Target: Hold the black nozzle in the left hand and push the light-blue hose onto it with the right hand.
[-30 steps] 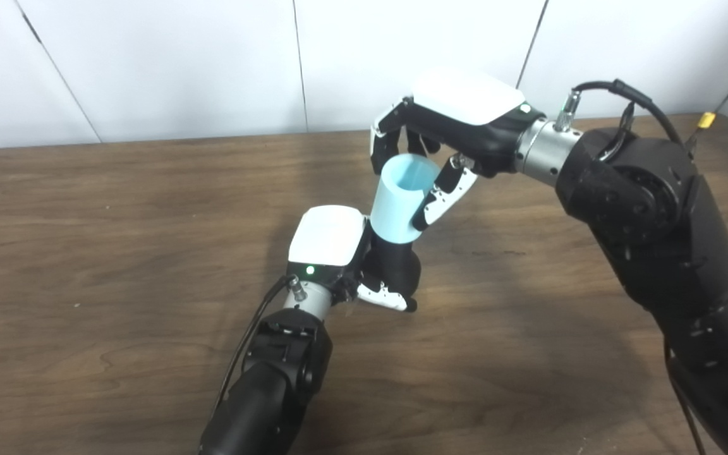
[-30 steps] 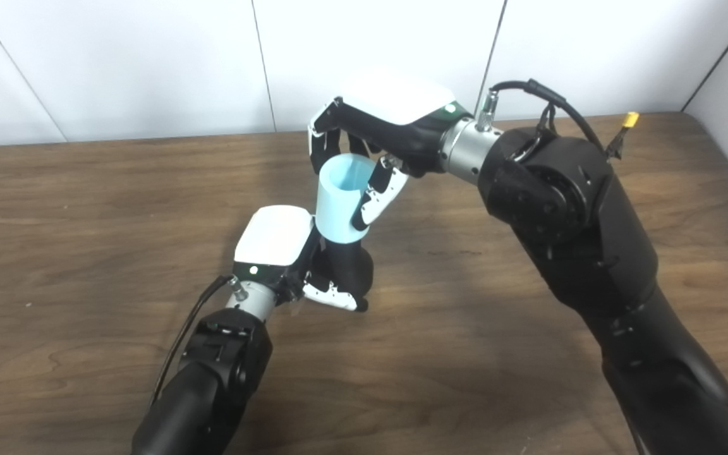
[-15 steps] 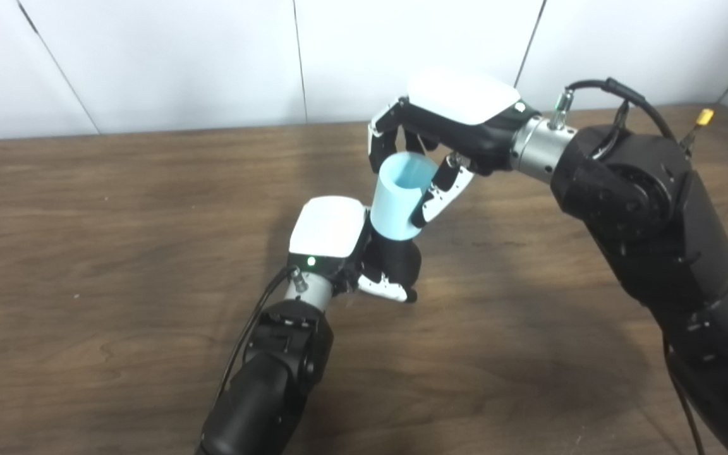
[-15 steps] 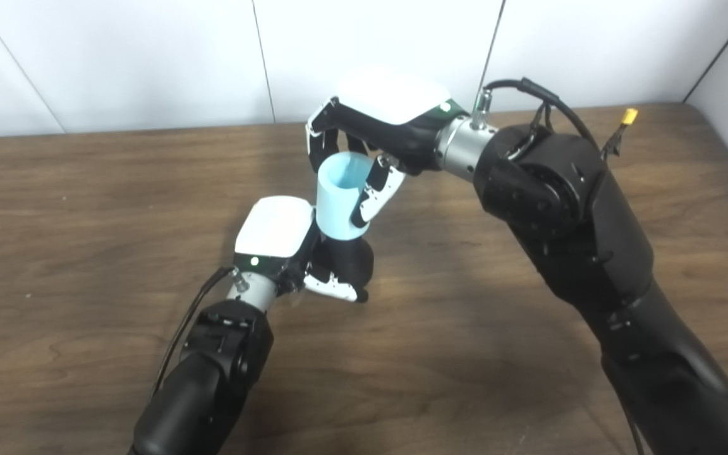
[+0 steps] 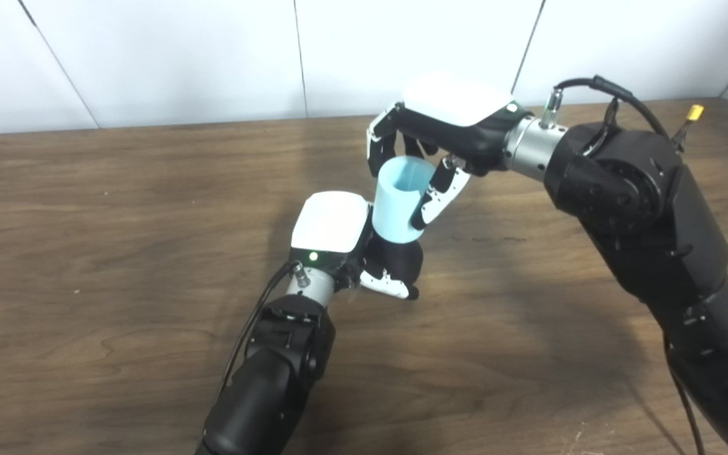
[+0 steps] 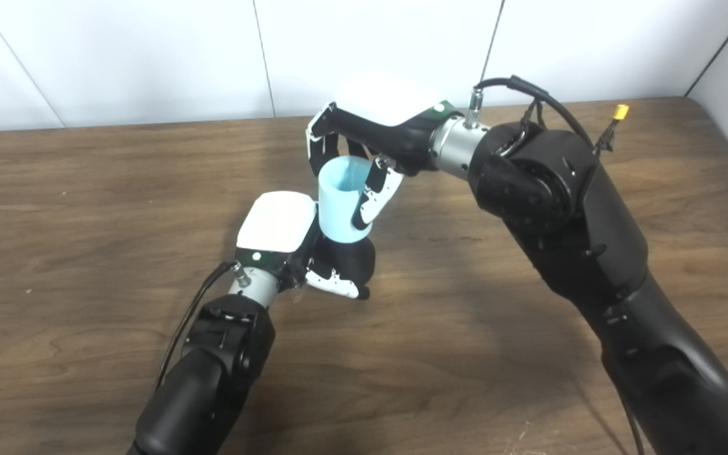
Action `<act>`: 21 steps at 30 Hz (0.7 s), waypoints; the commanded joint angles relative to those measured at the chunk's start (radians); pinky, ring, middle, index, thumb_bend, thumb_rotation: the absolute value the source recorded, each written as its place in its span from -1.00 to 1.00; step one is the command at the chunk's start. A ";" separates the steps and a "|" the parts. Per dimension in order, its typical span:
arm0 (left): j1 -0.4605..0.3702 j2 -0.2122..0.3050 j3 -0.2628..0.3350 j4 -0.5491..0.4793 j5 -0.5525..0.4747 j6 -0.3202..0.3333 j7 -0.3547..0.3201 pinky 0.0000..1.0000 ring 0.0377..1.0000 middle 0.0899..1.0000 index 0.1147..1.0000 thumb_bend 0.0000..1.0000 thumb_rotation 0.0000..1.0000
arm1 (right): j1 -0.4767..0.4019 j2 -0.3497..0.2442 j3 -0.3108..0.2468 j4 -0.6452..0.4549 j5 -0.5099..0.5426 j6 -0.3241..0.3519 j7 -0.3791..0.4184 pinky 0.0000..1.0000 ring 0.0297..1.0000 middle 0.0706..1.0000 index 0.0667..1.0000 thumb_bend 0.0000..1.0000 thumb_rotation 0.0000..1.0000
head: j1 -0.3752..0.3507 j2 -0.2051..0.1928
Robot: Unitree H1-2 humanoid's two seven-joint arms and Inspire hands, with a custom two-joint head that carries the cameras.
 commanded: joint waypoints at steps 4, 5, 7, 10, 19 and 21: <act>-0.017 -0.016 -0.009 -0.022 0.010 -0.011 0.035 -0.27 -0.07 -0.09 -0.19 0.05 -1.00 | -0.033 -0.002 -0.002 0.038 0.001 -0.019 -0.021 -0.40 -0.27 -0.06 -0.05 -0.01 -1.00 | -0.003 0.002; -0.017 -0.016 -0.010 -0.023 0.012 -0.011 0.034 -0.26 -0.05 -0.08 -0.19 0.05 -1.00 | -0.034 -0.002 0.001 0.042 -0.002 -0.012 -0.015 -0.40 -0.27 -0.06 -0.04 -0.01 -1.00 | -0.003 0.003; -0.018 -0.016 -0.011 -0.026 0.013 -0.011 0.030 -0.26 -0.06 -0.08 -0.19 0.05 -1.00 | -0.037 -0.003 0.006 0.048 -0.009 -0.007 -0.008 -0.41 -0.27 -0.06 -0.04 -0.01 -1.00 | -0.003 0.003; -0.018 -0.015 -0.011 -0.024 0.012 -0.014 0.031 -0.28 -0.08 -0.11 -0.18 0.05 -1.00 | -0.039 -0.006 0.010 0.054 -0.006 -0.005 -0.006 -0.41 -0.27 -0.09 0.00 -0.02 -1.00 | -0.003 0.003; -0.019 -0.015 -0.011 -0.027 0.015 -0.009 0.019 -0.28 -0.06 -0.09 -0.19 0.05 -1.00 | -0.038 -0.025 -0.009 0.023 0.005 -0.020 -0.024 0.02 0.19 0.30 0.35 0.98 -0.44 | -0.005 0.004; -0.019 -0.014 -0.011 -0.027 0.013 -0.011 0.020 -0.26 -0.04 -0.07 -0.20 0.04 -1.00 | -0.040 -0.026 -0.015 0.011 0.000 -0.013 -0.022 0.16 0.34 0.40 0.45 1.00 -0.32 | -0.005 0.004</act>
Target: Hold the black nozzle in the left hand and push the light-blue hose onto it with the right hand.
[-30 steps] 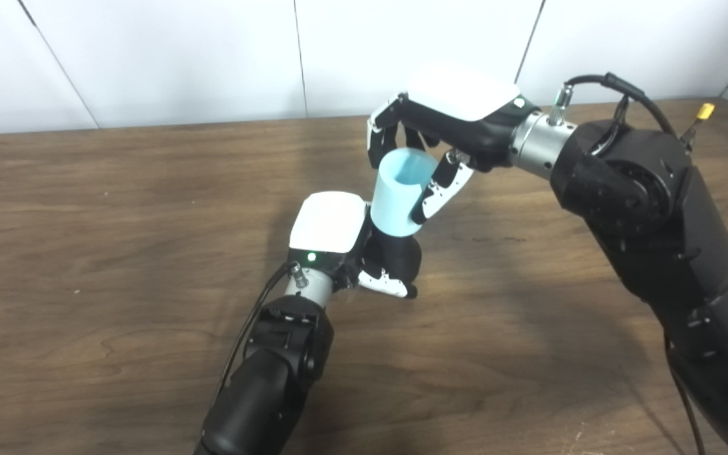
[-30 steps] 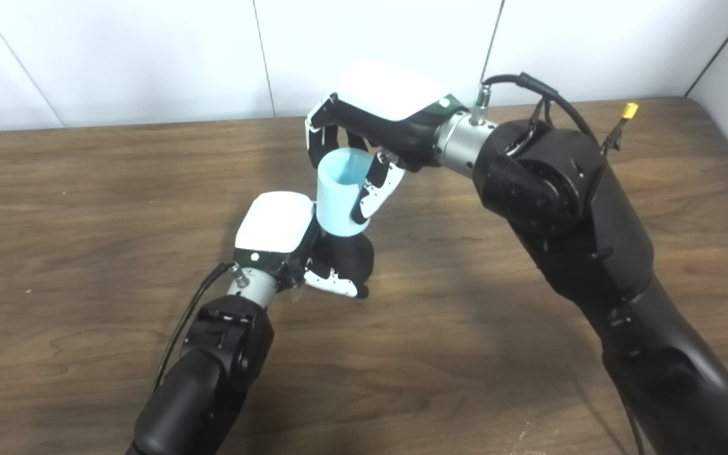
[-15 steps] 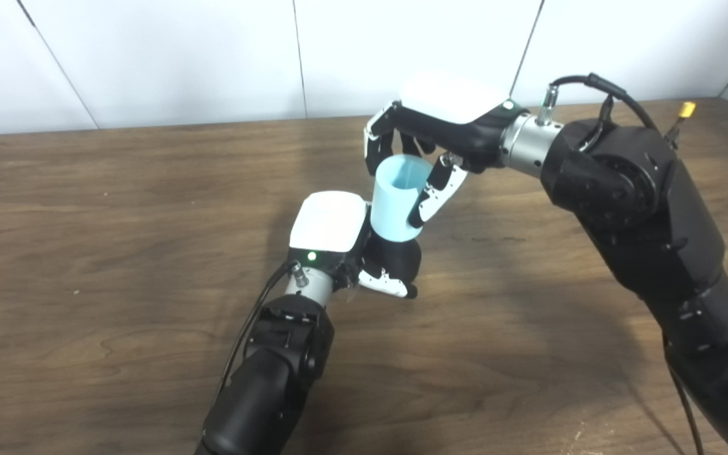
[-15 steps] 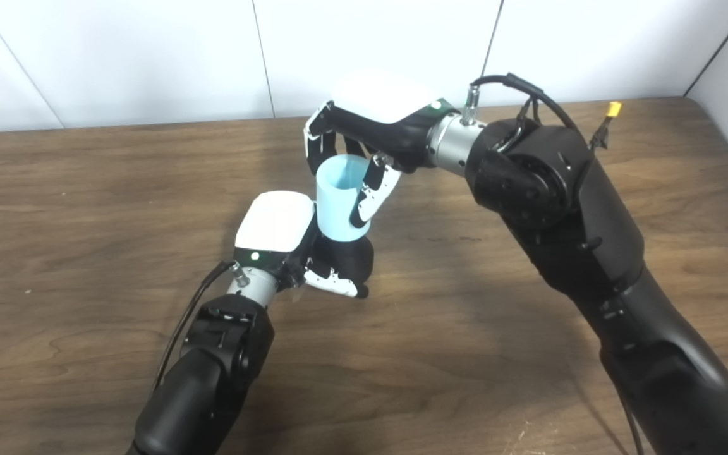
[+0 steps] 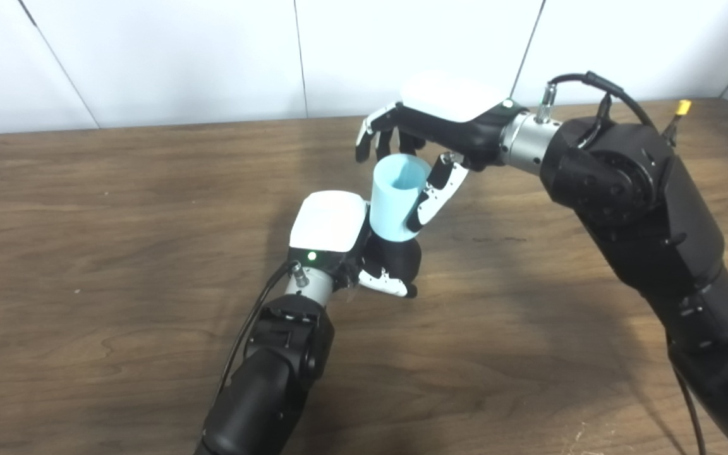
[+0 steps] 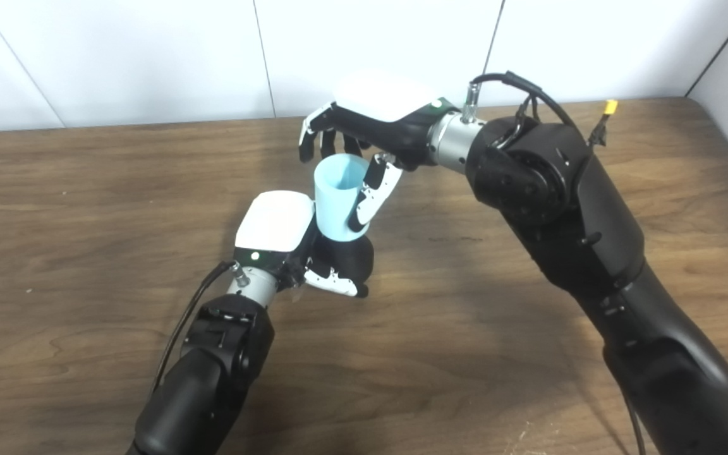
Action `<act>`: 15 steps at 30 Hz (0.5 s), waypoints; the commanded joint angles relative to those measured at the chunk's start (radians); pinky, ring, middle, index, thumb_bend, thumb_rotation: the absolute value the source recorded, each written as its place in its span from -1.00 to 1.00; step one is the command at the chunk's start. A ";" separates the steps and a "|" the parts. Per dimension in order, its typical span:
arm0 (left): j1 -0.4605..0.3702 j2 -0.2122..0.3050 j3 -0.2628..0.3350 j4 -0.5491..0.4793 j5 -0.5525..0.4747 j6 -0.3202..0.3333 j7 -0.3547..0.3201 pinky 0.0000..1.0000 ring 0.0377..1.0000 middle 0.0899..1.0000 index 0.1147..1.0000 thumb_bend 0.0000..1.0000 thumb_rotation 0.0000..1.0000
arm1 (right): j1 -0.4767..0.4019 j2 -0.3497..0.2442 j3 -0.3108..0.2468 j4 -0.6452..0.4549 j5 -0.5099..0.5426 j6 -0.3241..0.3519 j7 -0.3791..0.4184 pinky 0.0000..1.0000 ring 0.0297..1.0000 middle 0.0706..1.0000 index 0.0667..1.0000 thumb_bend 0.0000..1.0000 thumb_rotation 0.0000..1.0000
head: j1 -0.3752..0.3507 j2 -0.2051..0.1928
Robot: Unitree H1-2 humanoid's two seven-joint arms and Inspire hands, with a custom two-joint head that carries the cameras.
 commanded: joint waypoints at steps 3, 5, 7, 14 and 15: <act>-0.021 -0.013 -0.010 -0.025 0.014 -0.011 0.020 -0.27 -0.05 -0.07 -0.20 0.05 -1.00 | -0.037 -0.017 -0.028 -0.047 -0.009 0.003 -0.010 0.29 0.46 0.48 0.51 1.00 -0.26 | -0.001 0.001; -0.020 -0.014 -0.009 -0.025 0.016 -0.007 0.019 -0.27 -0.05 -0.07 -0.20 0.04 -1.00 | -0.040 -0.019 -0.033 -0.062 -0.018 0.006 -0.005 0.44 0.57 0.55 0.56 1.00 -0.20 | -0.001 0.001; -0.021 -0.016 -0.009 -0.023 0.015 -0.005 0.018 -0.27 -0.05 -0.07 -0.20 0.05 -1.00 | -0.042 -0.022 -0.043 -0.069 -0.013 0.005 -0.007 0.50 0.63 0.58 0.58 1.00 -0.14 | 0.001 0.001; -0.023 -0.017 -0.010 -0.029 0.019 -0.003 0.003 -0.27 -0.07 -0.10 -0.18 0.05 -1.00 | -0.039 -0.022 -0.067 -0.106 -0.014 0.020 0.001 0.58 0.71 0.66 0.59 0.96 0.08 | 0.003 0.003; -0.024 -0.017 -0.010 -0.028 0.022 -0.002 0.003 -0.28 -0.07 -0.10 -0.18 0.05 -1.00 | -0.037 -0.024 -0.071 -0.114 -0.012 0.021 0.001 0.59 0.72 0.67 0.59 0.94 0.11 | 0.002 0.002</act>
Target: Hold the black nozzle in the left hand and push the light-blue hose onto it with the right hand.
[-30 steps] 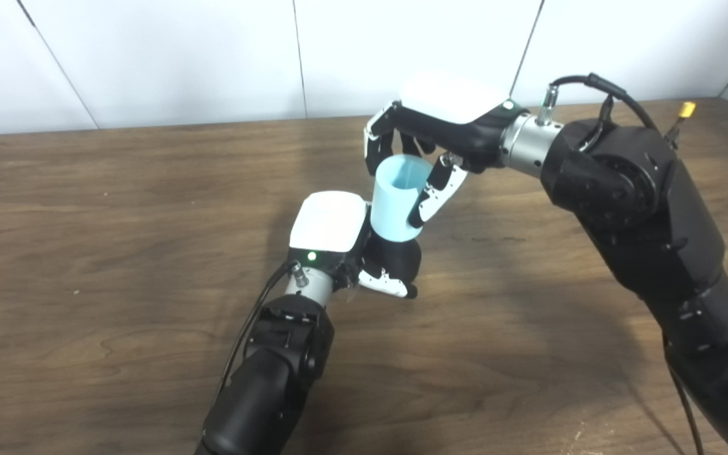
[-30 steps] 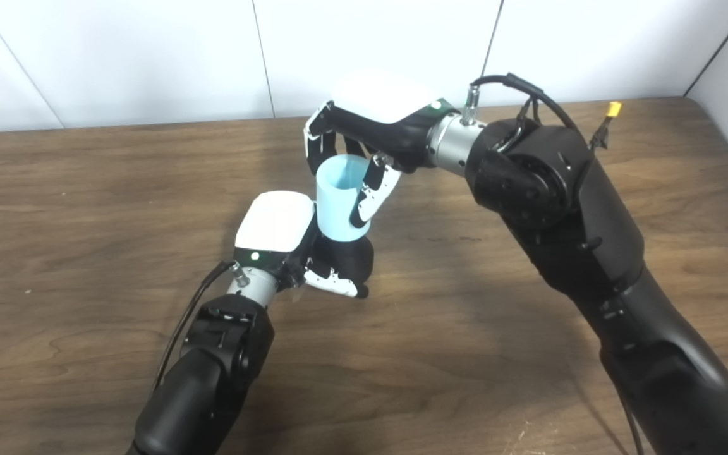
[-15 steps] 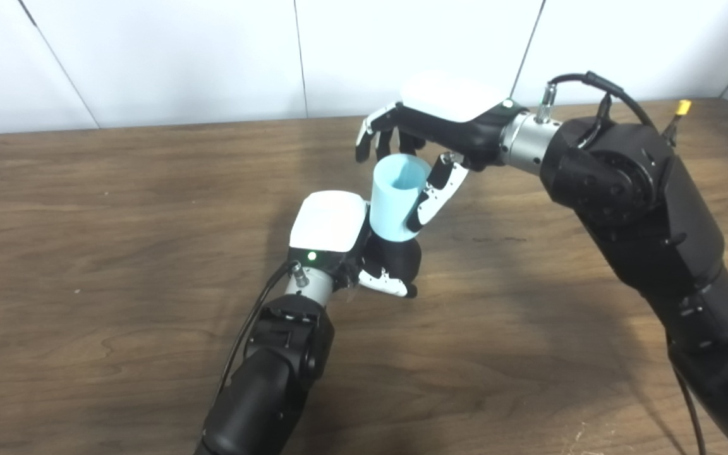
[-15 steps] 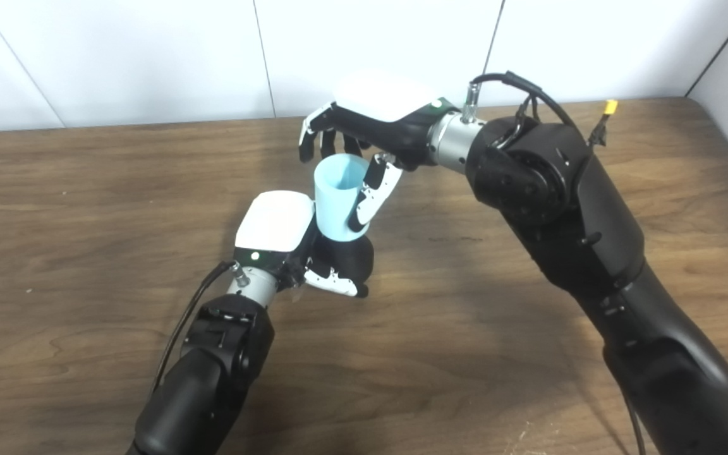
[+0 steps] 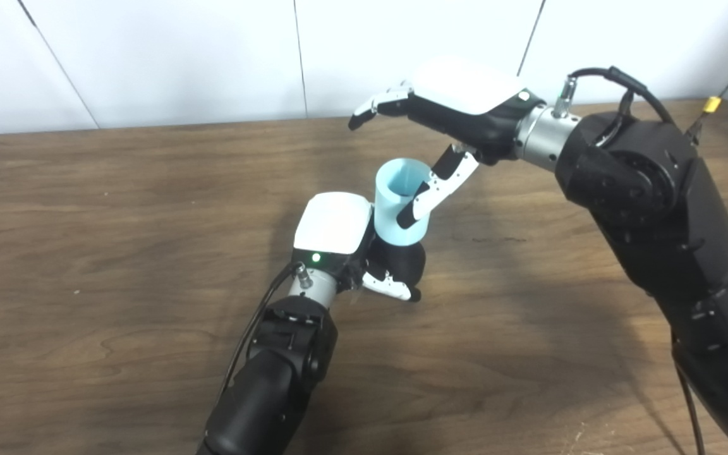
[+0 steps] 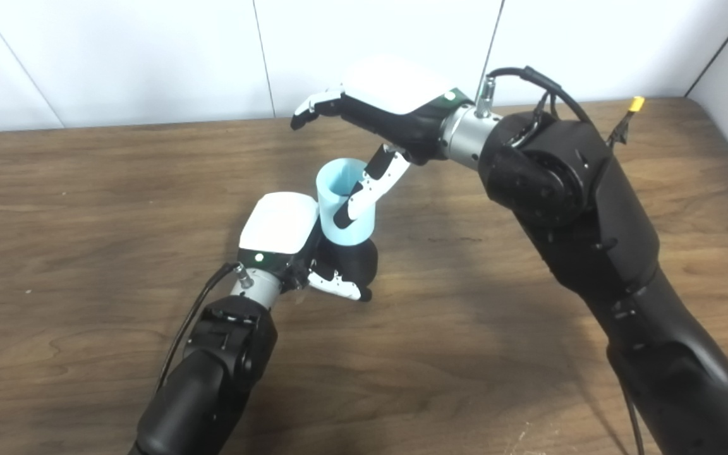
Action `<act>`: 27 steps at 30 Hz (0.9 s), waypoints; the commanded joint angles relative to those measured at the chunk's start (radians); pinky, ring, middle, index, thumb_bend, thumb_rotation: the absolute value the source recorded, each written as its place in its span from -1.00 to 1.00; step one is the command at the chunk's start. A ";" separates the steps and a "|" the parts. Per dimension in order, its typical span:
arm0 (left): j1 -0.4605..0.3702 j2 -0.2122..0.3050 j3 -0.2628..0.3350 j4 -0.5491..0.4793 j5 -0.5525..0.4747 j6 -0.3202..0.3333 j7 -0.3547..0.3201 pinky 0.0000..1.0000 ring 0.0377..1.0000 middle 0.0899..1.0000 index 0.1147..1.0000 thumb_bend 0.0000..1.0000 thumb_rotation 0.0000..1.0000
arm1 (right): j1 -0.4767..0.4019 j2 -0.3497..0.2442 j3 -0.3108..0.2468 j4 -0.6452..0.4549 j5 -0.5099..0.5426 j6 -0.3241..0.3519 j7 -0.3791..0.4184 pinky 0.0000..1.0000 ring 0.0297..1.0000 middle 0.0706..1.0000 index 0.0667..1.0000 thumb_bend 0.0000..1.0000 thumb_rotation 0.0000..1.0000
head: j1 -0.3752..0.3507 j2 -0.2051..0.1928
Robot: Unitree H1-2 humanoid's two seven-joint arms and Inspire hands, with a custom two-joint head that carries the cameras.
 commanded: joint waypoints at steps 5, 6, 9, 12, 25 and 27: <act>-0.024 -0.016 -0.001 -0.024 0.007 -0.004 0.013 -0.26 -0.05 -0.09 -0.19 0.05 -1.00 | 0.005 -0.033 -0.030 -0.091 -0.011 -0.049 -0.037 0.85 0.83 0.75 0.68 0.75 0.46 | 0.002 -0.001; -0.024 -0.017 -0.001 -0.023 0.006 -0.004 0.013 -0.26 -0.06 -0.10 -0.18 0.05 -1.00 | 0.015 -0.038 -0.030 -0.101 -0.019 -0.064 -0.040 0.86 0.84 0.75 0.69 0.74 0.49 | 0.002 -0.001; -0.023 -0.017 0.000 -0.021 0.004 -0.004 0.017 -0.28 -0.09 -0.14 -0.17 0.05 -1.00 | 0.045 -0.051 -0.034 -0.135 -0.027 -0.080 -0.025 0.87 0.88 0.81 0.77 0.70 0.62 | 0.002 -0.001; -0.024 -0.017 0.002 -0.023 0.000 -0.002 0.008 -0.28 -0.08 -0.14 -0.17 0.05 -1.00 | 0.081 -0.060 -0.044 -0.163 -0.023 -0.084 -0.013 0.91 0.93 0.88 0.85 0.65 0.69 | 0.002 -0.001; -0.024 -0.015 0.006 -0.023 -0.010 -0.001 0.005 -0.27 -0.06 -0.12 -0.17 0.05 -1.00 | 0.244 -0.038 -0.046 -0.154 -0.070 -0.185 -0.059 1.00 1.00 1.00 1.00 0.57 0.87 | 0.003 -0.002; -0.023 -0.018 0.008 -0.022 -0.011 -0.001 0.008 -0.25 -0.05 -0.11 -0.18 0.05 -1.00 | 0.260 -0.036 -0.042 -0.149 -0.072 -0.187 -0.056 1.00 1.00 1.00 1.00 0.57 0.88 | 0.001 -0.001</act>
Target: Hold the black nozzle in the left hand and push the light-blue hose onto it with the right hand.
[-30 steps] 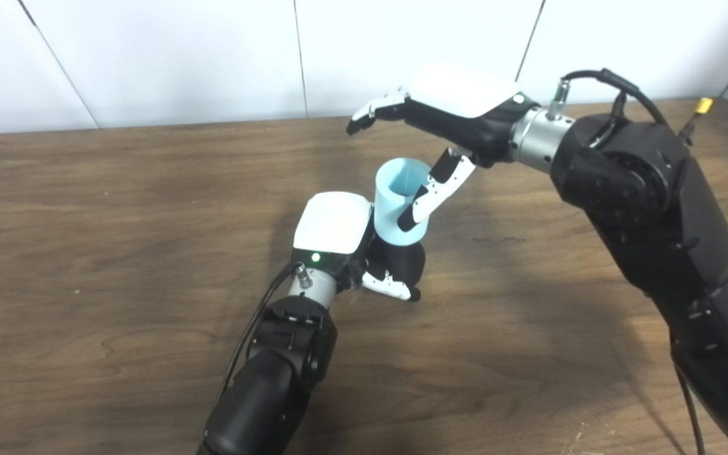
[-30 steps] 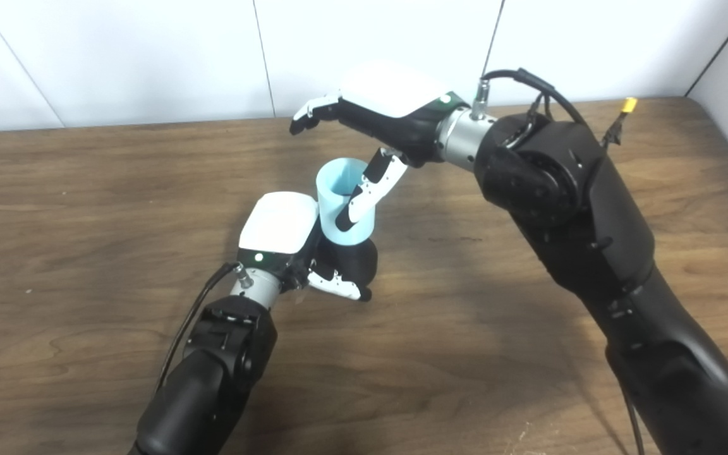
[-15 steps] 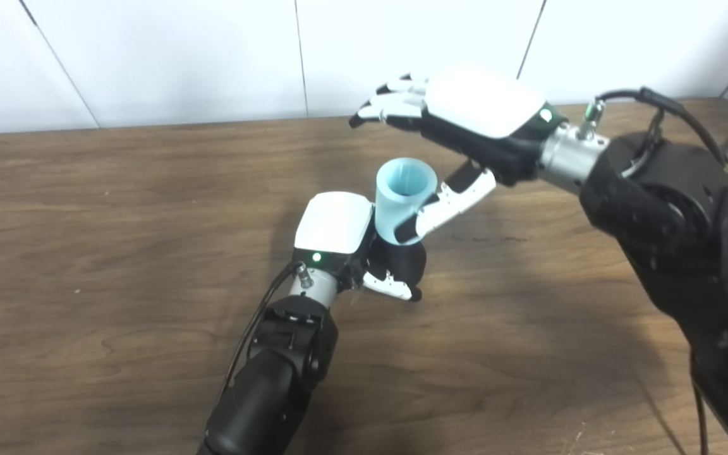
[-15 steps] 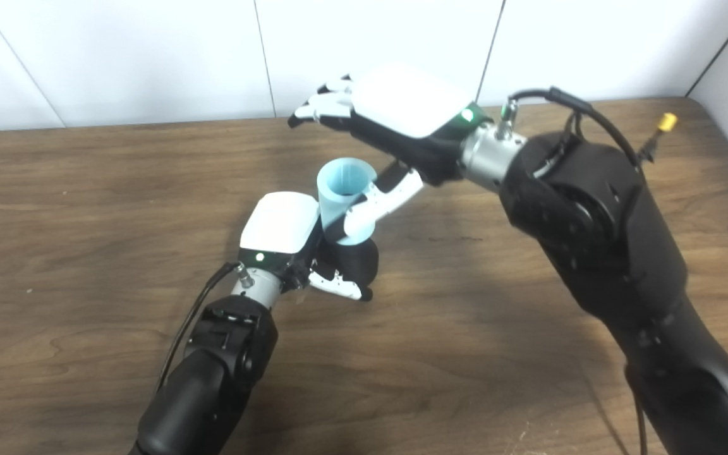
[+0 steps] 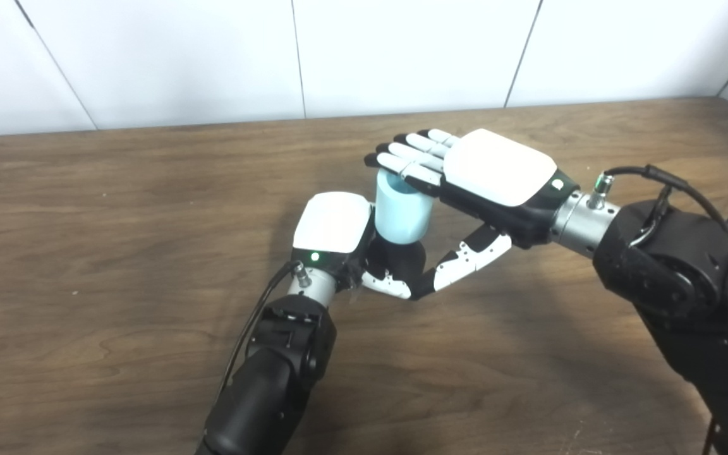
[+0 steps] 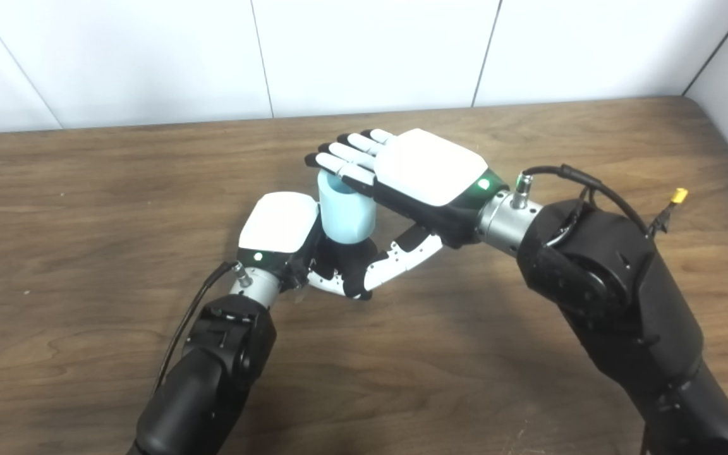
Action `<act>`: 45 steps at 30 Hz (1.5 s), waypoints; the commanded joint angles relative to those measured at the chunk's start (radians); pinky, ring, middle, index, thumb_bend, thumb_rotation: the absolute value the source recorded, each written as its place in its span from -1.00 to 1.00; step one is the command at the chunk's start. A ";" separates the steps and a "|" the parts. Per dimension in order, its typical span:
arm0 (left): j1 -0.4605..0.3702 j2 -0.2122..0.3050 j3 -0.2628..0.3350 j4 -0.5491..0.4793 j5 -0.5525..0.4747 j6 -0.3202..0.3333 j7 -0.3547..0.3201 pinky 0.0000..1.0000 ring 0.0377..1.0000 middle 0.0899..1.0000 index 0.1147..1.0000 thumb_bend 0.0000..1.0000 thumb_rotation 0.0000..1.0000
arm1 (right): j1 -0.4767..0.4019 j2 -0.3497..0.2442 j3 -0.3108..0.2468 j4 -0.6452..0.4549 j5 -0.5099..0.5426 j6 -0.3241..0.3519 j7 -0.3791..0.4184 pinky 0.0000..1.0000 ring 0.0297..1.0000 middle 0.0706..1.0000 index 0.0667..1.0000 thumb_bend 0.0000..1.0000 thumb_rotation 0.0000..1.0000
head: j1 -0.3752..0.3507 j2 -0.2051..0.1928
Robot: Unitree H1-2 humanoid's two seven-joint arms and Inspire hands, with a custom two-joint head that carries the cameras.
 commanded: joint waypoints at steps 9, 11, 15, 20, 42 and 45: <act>-0.017 -0.018 0.006 -0.028 -0.015 -0.006 0.026 -0.23 -0.05 -0.11 -0.17 0.05 -1.00 | 0.056 0.010 0.013 0.024 -0.008 -0.039 -0.035 1.00 1.00 1.00 0.96 0.54 0.86 | -0.005 0.004; -0.019 -0.014 0.003 -0.026 -0.013 -0.012 0.027 -0.24 -0.06 -0.11 -0.17 0.05 -1.00 | 0.064 0.006 0.019 0.031 -0.004 -0.038 -0.032 0.97 1.00 0.99 0.96 0.54 0.85 | -0.005 0.004; -0.025 -0.011 -0.003 -0.018 -0.001 -0.013 0.029 -0.31 -0.12 -0.19 -0.16 0.05 -1.00 | 0.077 -0.006 0.029 0.033 0.000 -0.038 -0.025 0.91 0.99 0.94 0.91 0.54 0.84 | -0.007 0.003; -0.029 -0.017 -0.007 -0.018 0.026 0.000 0.013 -0.30 -0.08 -0.18 -0.16 0.05 -1.00 | 0.095 -0.023 0.055 0.029 -0.010 -0.039 0.001 0.94 1.00 0.97 0.94 0.58 0.98 | -0.003 0.004; -0.028 -0.019 -0.001 -0.023 0.011 -0.005 0.016 -0.32 -0.11 -0.18 -0.16 0.05 -1.00 | 0.148 -0.061 0.173 0.039 -0.070 0.027 0.124 0.83 0.93 0.95 0.93 0.69 1.00 | -0.013 0.011; -0.028 -0.020 0.001 -0.023 0.011 -0.002 0.012 -0.33 -0.13 -0.20 -0.16 0.05 -1.00 | 0.159 -0.063 0.183 0.047 -0.073 0.033 0.125 0.83 0.95 0.96 0.94 0.65 1.00 | -0.015 0.013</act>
